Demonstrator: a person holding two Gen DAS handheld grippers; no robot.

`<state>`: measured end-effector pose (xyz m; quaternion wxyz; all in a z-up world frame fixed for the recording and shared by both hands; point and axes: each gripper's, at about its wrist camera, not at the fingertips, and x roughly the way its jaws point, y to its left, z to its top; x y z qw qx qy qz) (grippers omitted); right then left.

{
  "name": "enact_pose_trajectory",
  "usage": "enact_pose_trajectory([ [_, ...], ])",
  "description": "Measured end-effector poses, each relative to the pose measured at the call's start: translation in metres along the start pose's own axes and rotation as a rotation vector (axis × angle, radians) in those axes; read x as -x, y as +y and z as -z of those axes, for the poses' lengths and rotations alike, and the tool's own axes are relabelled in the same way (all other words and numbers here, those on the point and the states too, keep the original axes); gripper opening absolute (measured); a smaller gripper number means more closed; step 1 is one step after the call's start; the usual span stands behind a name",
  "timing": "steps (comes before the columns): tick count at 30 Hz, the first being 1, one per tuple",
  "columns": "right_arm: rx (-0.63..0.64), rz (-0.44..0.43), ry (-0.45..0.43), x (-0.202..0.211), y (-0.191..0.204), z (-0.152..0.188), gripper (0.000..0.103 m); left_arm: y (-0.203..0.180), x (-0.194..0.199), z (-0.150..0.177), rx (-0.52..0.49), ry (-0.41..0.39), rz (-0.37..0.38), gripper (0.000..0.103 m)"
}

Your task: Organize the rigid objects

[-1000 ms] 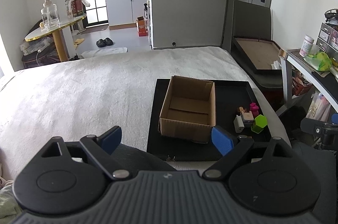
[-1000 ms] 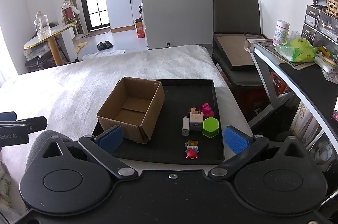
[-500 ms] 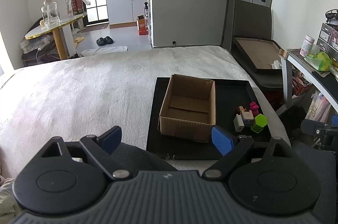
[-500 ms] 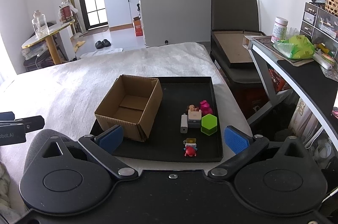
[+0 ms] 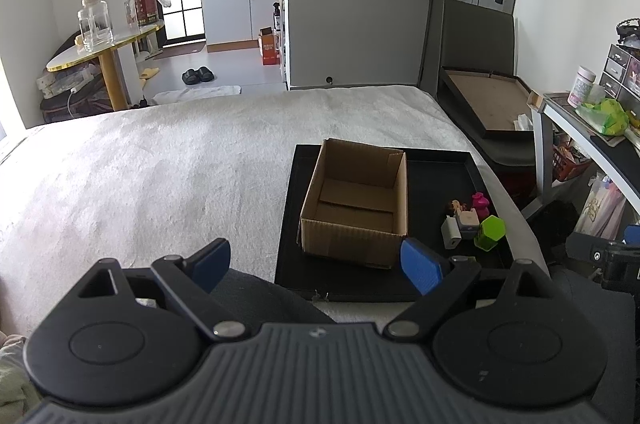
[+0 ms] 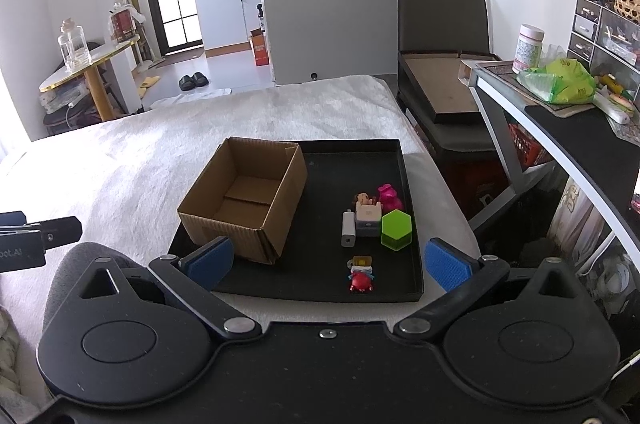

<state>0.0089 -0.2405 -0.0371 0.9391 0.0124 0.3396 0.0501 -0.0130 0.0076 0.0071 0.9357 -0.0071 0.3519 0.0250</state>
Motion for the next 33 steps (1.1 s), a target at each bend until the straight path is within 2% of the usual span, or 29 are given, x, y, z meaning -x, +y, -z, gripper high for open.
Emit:
enact_pose_trajectory([
  [21, -0.043, 0.019, -0.030, -0.013, -0.014, 0.005, 0.103, -0.002, -0.025, 0.003, -0.002, 0.014, 0.000, 0.091],
  [33, -0.049, 0.004, 0.042, -0.044, -0.019, 0.014, 0.103, -0.005, -0.056, 0.004, -0.010, 0.056, -0.004, 0.091],
])
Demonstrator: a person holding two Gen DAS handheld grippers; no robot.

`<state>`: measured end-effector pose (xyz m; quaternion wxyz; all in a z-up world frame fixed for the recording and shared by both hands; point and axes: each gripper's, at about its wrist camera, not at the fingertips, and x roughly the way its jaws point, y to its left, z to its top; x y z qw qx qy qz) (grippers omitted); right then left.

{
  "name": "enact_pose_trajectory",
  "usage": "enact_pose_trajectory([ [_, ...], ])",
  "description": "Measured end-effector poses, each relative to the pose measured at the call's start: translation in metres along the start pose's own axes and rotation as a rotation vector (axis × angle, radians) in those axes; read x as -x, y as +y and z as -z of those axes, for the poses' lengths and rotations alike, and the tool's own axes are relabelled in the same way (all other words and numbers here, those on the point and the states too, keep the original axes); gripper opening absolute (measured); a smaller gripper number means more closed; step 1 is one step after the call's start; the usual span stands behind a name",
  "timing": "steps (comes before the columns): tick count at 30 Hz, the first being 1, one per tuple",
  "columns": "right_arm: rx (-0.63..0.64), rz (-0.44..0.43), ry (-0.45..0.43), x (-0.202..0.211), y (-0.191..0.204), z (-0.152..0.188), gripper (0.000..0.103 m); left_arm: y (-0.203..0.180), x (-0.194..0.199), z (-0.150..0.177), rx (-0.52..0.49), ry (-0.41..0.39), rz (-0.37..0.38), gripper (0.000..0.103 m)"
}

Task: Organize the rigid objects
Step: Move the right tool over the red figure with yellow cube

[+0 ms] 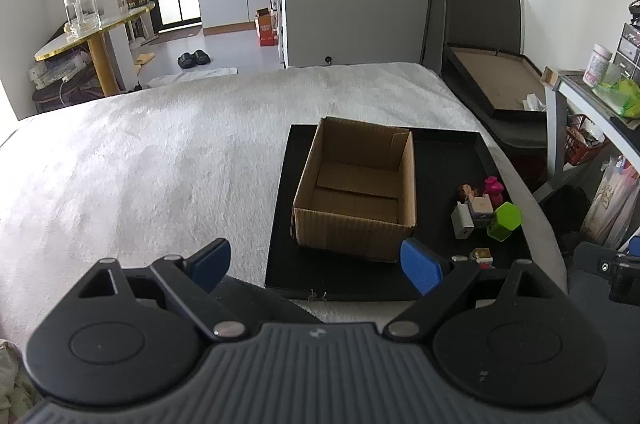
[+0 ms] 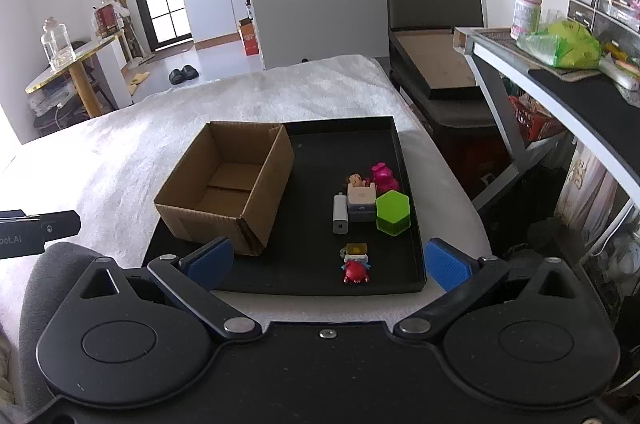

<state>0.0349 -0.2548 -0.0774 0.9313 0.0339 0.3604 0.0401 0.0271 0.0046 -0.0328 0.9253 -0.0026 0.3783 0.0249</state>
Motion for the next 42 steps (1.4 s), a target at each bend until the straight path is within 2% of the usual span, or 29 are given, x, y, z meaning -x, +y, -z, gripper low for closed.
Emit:
enact_pose_trajectory([
  [19, -0.069, 0.031, 0.033, -0.049, -0.022, -0.005, 0.101, -0.009, -0.062, -0.017, -0.021, 0.063, -0.014, 0.090],
  [31, -0.089, 0.040, 0.028, -0.078, -0.033, -0.005, 0.100, -0.013, -0.099, -0.028, -0.042, 0.094, -0.053, 0.089],
  [42, -0.117, 0.040, 0.106, -0.112, -0.042, -0.004, 0.098, -0.016, -0.131, -0.036, -0.066, 0.109, -0.082, 0.084],
])
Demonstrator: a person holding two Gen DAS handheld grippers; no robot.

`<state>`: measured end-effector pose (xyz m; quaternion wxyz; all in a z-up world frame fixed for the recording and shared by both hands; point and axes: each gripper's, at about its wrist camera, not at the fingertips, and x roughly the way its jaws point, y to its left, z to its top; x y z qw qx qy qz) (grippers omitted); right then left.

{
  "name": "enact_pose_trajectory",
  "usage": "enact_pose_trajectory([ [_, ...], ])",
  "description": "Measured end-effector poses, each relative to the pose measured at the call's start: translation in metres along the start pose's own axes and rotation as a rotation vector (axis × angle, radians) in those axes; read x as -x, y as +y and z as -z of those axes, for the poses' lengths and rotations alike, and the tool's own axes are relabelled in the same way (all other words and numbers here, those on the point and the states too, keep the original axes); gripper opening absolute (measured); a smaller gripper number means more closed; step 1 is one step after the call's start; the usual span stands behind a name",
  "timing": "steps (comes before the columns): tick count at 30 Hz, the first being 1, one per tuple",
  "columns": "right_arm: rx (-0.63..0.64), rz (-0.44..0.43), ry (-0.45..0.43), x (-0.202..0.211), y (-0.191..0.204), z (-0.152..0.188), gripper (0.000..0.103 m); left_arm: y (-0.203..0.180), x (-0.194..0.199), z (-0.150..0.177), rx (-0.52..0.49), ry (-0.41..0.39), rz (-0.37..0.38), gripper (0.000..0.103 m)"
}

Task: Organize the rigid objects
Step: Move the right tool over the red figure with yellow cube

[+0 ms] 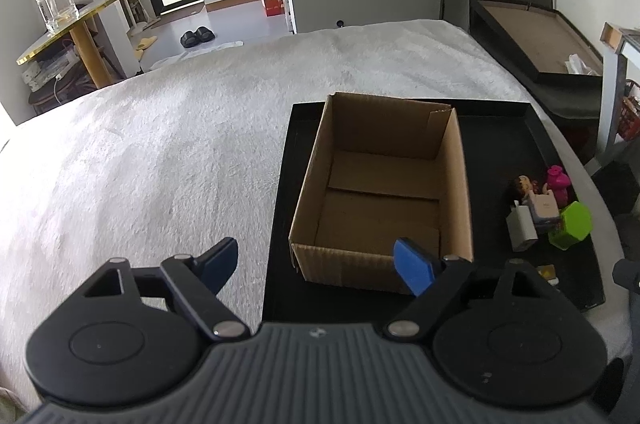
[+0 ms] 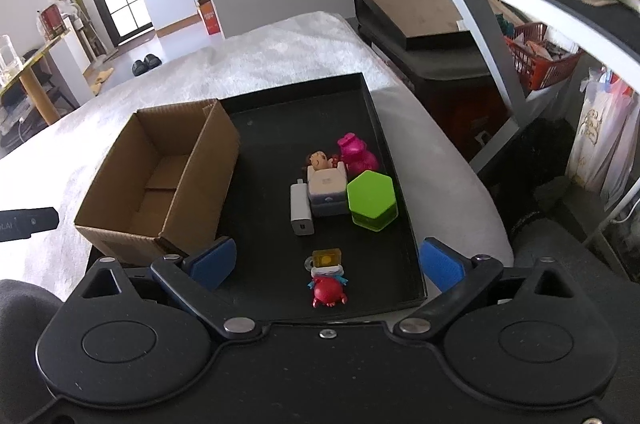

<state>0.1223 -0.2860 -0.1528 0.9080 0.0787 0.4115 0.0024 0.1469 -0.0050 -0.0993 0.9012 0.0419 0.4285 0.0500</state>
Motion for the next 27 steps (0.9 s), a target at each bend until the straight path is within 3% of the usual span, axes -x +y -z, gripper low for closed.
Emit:
enact_pose_trajectory([
  [10, -0.005, 0.006, 0.066, -0.027, 0.001, 0.004, 0.098, 0.003, -0.032, -0.007, 0.000, 0.032, -0.033, 0.071],
  [17, -0.025, -0.007, 0.121, -0.049, -0.001, 0.008, 0.089, 0.006, -0.055, -0.012, -0.002, 0.046, -0.064, 0.063],
  [27, -0.042, -0.006, 0.174, -0.072, -0.005, 0.013, 0.086, 0.007, -0.093, -0.019, -0.003, 0.088, -0.074, 0.039],
])
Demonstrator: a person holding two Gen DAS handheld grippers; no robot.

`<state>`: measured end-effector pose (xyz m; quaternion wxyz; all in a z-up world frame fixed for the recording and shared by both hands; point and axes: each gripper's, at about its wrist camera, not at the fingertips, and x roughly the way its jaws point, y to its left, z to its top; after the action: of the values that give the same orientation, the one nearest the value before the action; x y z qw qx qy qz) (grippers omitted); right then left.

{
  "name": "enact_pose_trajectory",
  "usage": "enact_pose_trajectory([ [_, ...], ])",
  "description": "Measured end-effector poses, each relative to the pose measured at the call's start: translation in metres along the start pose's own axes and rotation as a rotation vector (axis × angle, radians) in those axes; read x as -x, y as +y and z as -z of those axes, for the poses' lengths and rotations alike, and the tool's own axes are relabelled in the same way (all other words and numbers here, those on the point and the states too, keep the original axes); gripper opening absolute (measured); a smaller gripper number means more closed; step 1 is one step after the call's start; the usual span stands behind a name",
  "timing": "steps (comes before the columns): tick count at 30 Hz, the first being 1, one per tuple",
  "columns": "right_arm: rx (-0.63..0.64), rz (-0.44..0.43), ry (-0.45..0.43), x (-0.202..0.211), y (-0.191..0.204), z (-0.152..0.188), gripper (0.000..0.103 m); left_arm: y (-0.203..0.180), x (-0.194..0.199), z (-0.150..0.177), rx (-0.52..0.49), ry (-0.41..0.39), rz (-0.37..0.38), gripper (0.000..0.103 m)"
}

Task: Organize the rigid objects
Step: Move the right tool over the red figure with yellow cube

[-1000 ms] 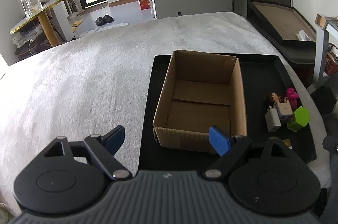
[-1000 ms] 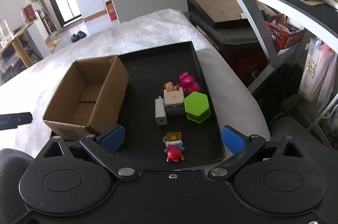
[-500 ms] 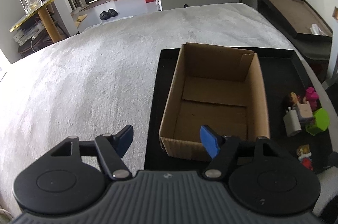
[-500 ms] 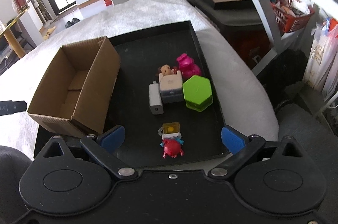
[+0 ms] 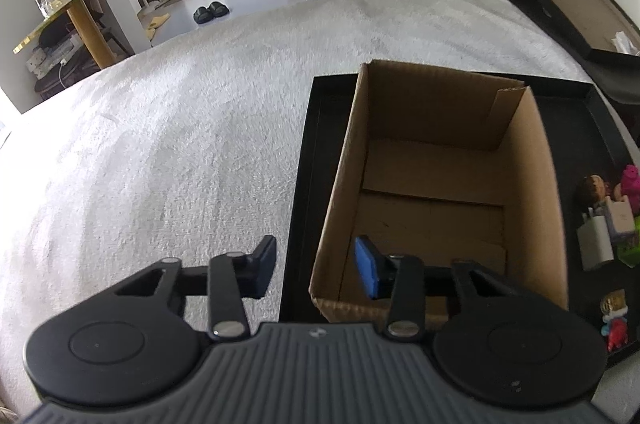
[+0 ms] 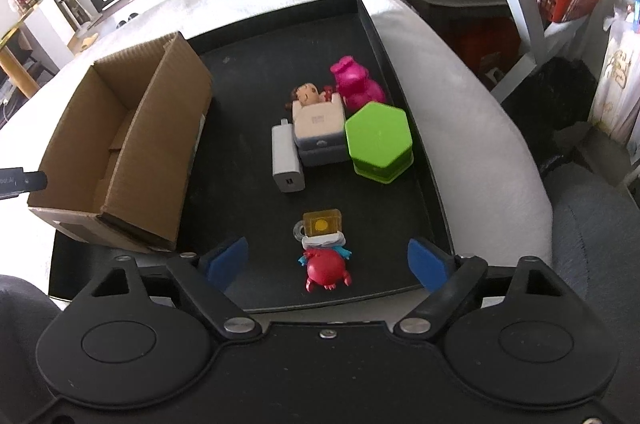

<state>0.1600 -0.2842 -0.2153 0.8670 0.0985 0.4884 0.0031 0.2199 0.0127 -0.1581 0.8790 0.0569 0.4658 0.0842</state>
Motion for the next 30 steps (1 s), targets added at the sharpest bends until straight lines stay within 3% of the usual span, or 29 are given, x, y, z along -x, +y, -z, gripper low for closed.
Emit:
enact_pose_trajectory([
  [4, 0.001, -0.004, 0.017, -0.008, 0.000, 0.002, 0.086, 0.000, -0.012, -0.001, 0.004, 0.017, -0.007, 0.034],
  [9, 0.002, -0.002, 0.040, -0.019, 0.000, 0.002, 0.083, -0.001, -0.023, 0.001, 0.013, 0.049, 0.010, 0.015],
  [30, 0.170, 0.098, 0.091, -0.053, 0.022, 0.002, 0.081, -0.003, -0.006, 0.011, -0.012, 0.049, -0.016, 0.010],
])
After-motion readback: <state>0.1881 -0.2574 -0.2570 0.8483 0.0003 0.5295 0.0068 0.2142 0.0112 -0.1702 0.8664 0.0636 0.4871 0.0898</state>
